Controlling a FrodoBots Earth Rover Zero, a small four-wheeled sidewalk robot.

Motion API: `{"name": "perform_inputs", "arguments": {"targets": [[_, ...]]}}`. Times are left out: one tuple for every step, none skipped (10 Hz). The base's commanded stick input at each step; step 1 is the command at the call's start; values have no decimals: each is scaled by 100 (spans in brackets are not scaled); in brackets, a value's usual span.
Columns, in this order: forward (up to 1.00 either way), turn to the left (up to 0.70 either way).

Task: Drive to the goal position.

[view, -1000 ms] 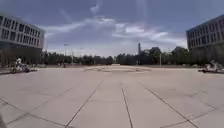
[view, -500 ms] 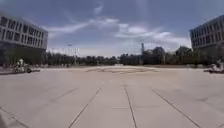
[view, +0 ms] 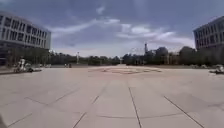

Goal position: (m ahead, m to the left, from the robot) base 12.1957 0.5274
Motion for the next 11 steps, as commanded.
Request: {"name": "perform_inputs", "arguments": {"targets": [[54, 0], [55, 0], [55, 0], [55, 0], [55, 0], [55, 0], [55, 0], [55, 0], [54, 2], [53, 4], [52, 19]]}}
